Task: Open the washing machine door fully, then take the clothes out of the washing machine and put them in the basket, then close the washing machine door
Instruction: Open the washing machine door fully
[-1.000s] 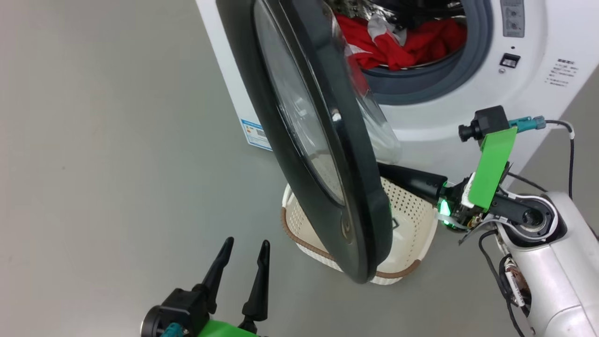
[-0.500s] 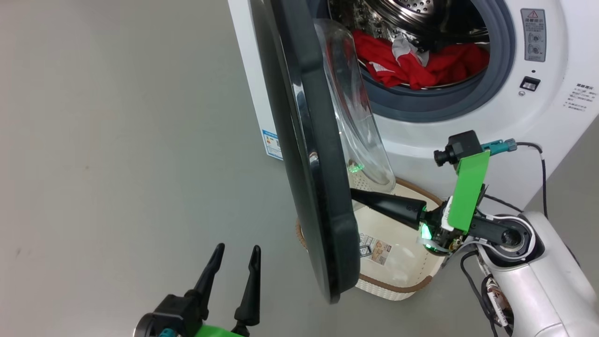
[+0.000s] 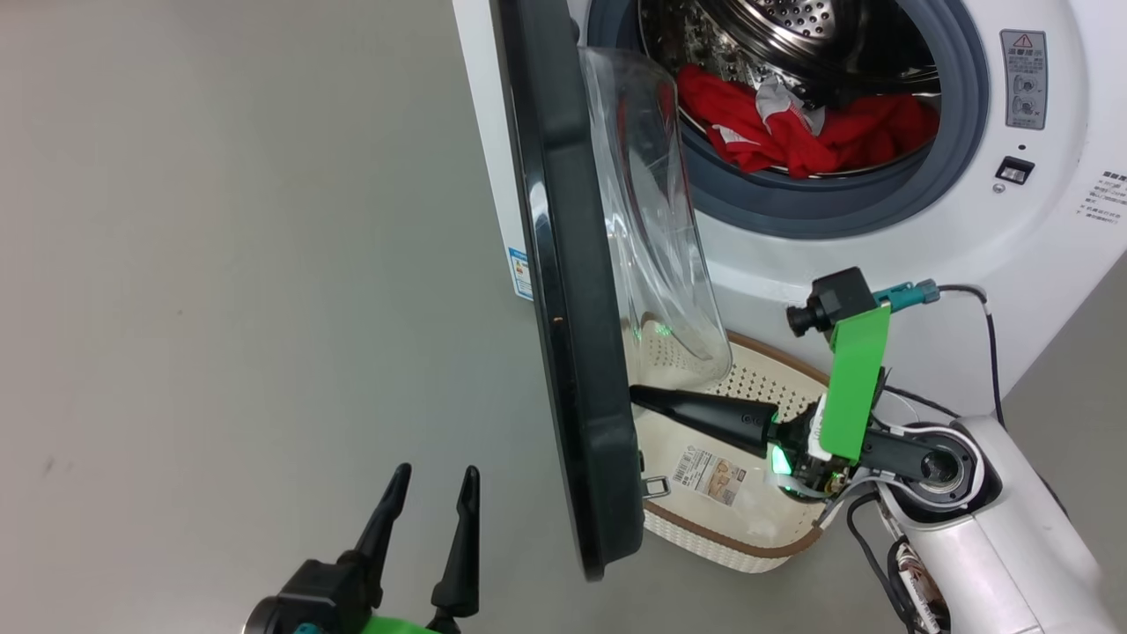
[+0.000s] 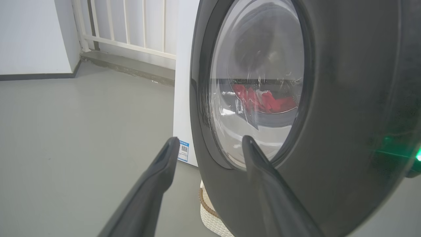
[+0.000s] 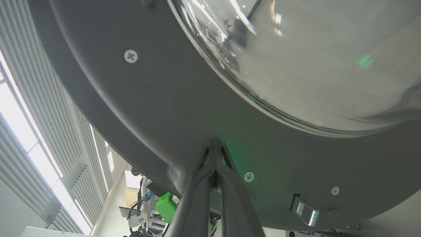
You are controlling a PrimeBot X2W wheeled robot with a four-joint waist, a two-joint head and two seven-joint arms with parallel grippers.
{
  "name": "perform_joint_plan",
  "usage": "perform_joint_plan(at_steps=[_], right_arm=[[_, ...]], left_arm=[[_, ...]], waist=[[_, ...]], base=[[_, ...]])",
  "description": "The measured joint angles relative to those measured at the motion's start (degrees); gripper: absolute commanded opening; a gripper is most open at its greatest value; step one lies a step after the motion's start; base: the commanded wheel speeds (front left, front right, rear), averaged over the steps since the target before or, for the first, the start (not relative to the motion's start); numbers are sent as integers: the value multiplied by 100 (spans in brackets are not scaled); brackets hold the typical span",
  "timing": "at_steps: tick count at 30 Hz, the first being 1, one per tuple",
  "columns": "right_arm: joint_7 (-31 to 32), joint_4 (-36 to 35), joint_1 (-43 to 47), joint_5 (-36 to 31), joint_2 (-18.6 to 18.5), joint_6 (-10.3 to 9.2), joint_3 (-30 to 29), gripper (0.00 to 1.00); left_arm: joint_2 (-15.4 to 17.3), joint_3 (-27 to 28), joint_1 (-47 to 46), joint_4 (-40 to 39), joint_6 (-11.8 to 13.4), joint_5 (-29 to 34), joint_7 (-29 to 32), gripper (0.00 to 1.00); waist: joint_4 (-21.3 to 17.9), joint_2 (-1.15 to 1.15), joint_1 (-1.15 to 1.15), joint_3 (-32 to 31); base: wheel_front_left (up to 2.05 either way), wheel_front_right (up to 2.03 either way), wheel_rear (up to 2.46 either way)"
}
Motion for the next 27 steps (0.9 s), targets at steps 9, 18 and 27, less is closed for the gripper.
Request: perform_joint_plan(at_steps=[9, 18, 27], right_arm=[[-213, 2, 40, -59, 84, 0, -15, 78], [-556, 1, 371, -116, 65, 1, -294, 100], [-965, -1, 972, -181, -69, 1, -692, 100]], left_arm=[[0, 89, 0, -7, 0, 14, 0, 100], [-2, 244, -1, 8, -58, 94, 0, 100], [-2, 420, 1, 34, -109, 162, 0, 100]], waist=[[-120, 0, 0, 30], [-407, 0, 0, -2], [-691, 0, 0, -50]], base=[[0, 0, 0], [0, 0, 0], [0, 0, 0]])
